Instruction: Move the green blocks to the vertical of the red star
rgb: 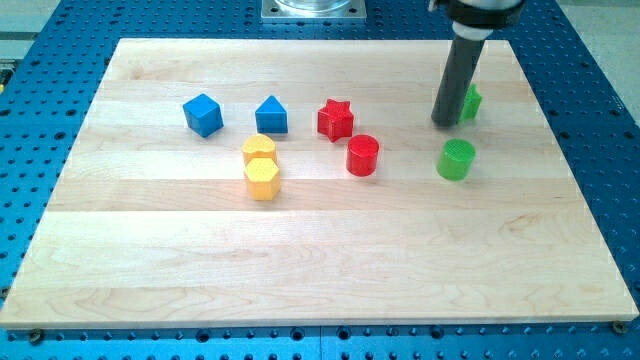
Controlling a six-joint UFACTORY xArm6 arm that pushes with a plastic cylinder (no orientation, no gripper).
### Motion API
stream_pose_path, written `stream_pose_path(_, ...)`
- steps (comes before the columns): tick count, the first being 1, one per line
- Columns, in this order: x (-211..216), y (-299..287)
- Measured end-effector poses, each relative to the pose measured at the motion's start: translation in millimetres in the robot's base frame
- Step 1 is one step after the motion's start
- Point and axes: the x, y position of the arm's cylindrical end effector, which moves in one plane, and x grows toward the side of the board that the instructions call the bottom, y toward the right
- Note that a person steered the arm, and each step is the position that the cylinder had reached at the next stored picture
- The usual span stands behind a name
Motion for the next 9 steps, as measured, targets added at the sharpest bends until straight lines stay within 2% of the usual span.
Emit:
stream_pose_path(2,12,50)
stream_pose_path(3,4,77)
stream_pose_path(4,-30,74)
stream_pose_path(5,-42,21)
stream_pose_path(6,-40,-27)
stream_pose_path(7,-36,-51)
stream_pose_path(8,-35,-43)
stream_pose_path(9,-15,-5)
